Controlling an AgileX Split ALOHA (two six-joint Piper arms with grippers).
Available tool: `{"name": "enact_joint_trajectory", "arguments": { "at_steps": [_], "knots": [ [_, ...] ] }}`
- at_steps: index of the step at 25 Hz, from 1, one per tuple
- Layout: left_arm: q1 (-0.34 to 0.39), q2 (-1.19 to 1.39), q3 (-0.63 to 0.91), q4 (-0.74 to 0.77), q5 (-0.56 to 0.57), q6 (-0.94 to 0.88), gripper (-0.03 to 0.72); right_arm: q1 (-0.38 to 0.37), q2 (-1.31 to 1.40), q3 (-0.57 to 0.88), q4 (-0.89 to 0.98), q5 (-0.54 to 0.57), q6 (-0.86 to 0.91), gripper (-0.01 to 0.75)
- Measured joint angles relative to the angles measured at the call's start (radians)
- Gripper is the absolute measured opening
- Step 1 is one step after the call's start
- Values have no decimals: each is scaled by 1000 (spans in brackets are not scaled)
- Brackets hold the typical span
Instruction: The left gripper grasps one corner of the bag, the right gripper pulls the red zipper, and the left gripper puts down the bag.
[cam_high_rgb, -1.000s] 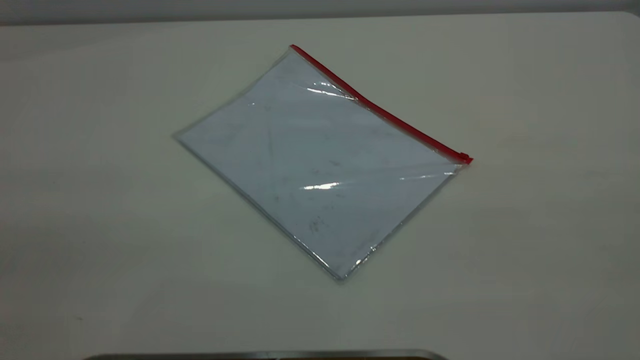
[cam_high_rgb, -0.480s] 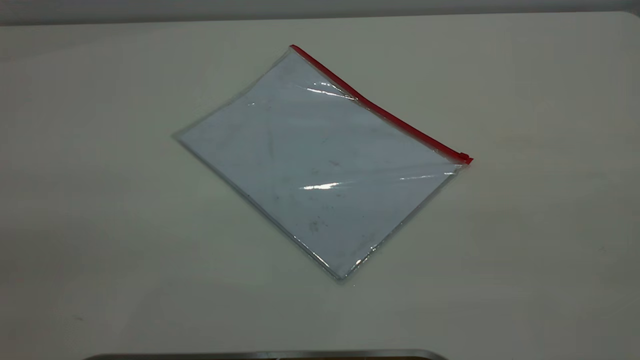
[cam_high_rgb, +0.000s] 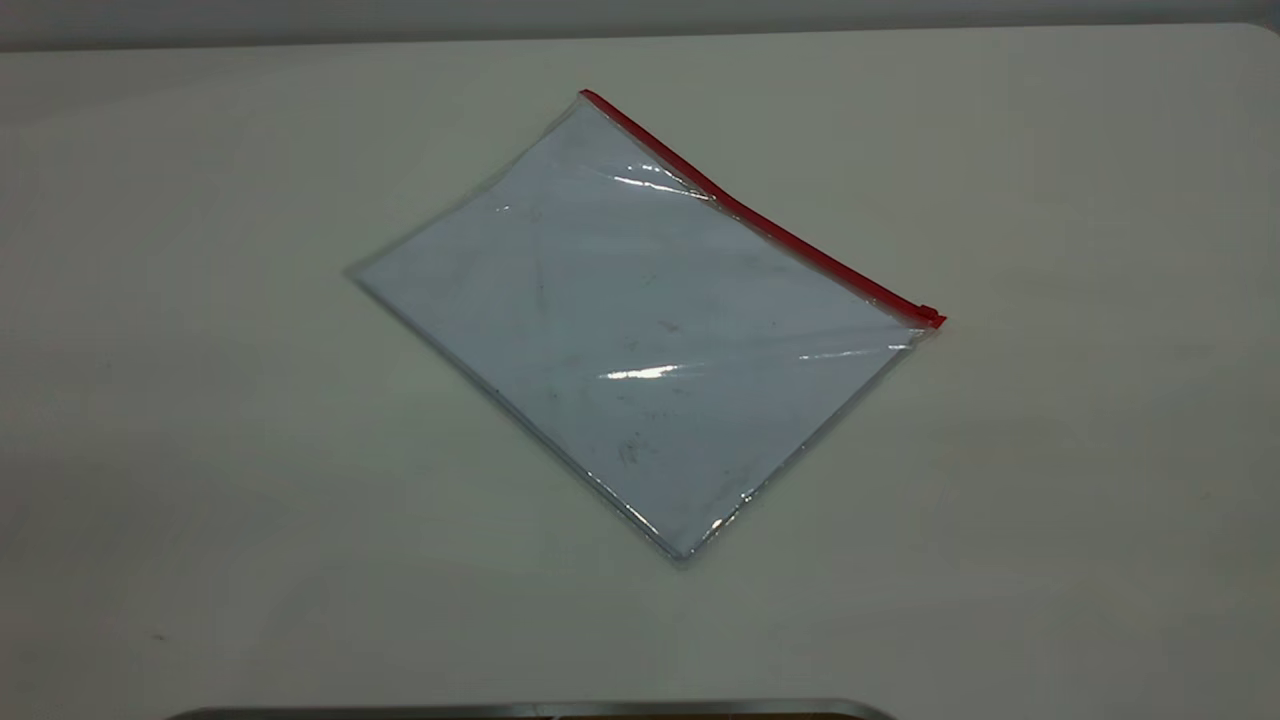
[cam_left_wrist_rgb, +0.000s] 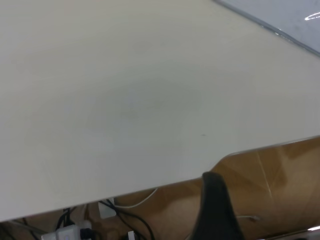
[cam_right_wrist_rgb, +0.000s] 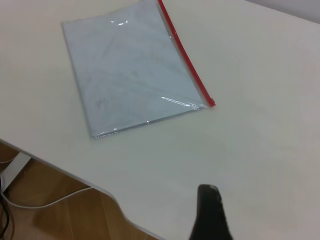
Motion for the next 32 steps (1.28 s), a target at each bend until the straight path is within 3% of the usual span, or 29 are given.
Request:
{"name": "enact_joint_trajectory", "arguments": {
  "at_steps": [11, 32],
  "knots": [
    [150, -138, 0, 1, 0, 0, 587, 0, 0, 0, 0, 0, 0, 580],
    [157, -165, 0, 0, 1, -2, 587, 0, 0, 0, 0, 0, 0, 580]
  ]
}}
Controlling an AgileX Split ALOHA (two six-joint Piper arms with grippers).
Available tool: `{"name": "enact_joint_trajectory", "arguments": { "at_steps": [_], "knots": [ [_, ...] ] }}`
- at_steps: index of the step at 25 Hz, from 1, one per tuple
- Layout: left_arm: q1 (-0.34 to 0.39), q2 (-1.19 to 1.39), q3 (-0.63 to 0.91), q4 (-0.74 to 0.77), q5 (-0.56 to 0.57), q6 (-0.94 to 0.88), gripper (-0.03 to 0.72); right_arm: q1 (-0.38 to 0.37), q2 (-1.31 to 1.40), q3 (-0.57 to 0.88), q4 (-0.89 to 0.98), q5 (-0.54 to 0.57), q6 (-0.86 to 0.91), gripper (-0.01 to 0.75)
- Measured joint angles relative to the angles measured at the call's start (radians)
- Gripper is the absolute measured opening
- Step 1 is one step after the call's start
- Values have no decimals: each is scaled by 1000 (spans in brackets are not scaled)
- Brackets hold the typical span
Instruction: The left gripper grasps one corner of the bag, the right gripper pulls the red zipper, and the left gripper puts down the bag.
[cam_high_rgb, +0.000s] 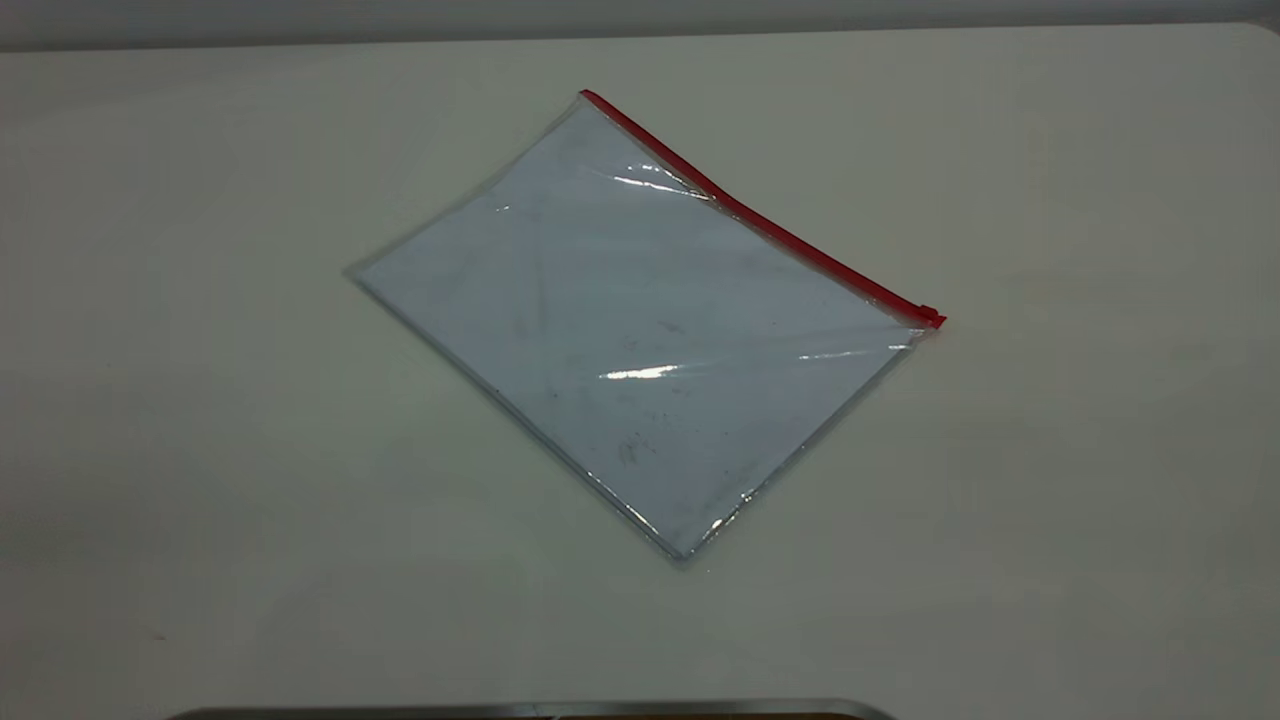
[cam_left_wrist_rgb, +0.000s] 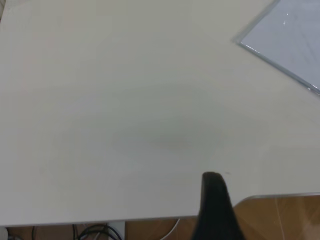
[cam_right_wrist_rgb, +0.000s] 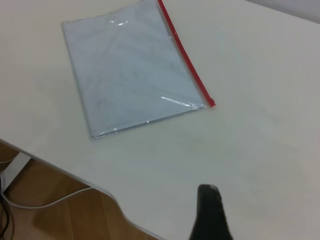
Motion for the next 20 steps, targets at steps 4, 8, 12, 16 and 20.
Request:
{"name": "enact_joint_trajectory", "arguments": {
  "at_steps": [4, 8, 12, 16, 20],
  "knots": [
    [0, 0, 0, 0, 0, -1, 587, -42, 0, 0, 0, 0, 0, 580],
    [0, 0, 0, 0, 0, -1, 587, -163, 0, 0, -12, 0, 0, 580],
    [0, 0, 0, 0, 0, -1, 587, -231, 0, 0, -66, -2, 44, 579],
    [0, 0, 0, 0, 0, -1, 587, -238, 0, 0, -133, -5, 116, 579],
    [0, 0, 0, 0, 0, -1, 587, -238, 0, 0, -153, -6, 136, 578]
  ]
}}
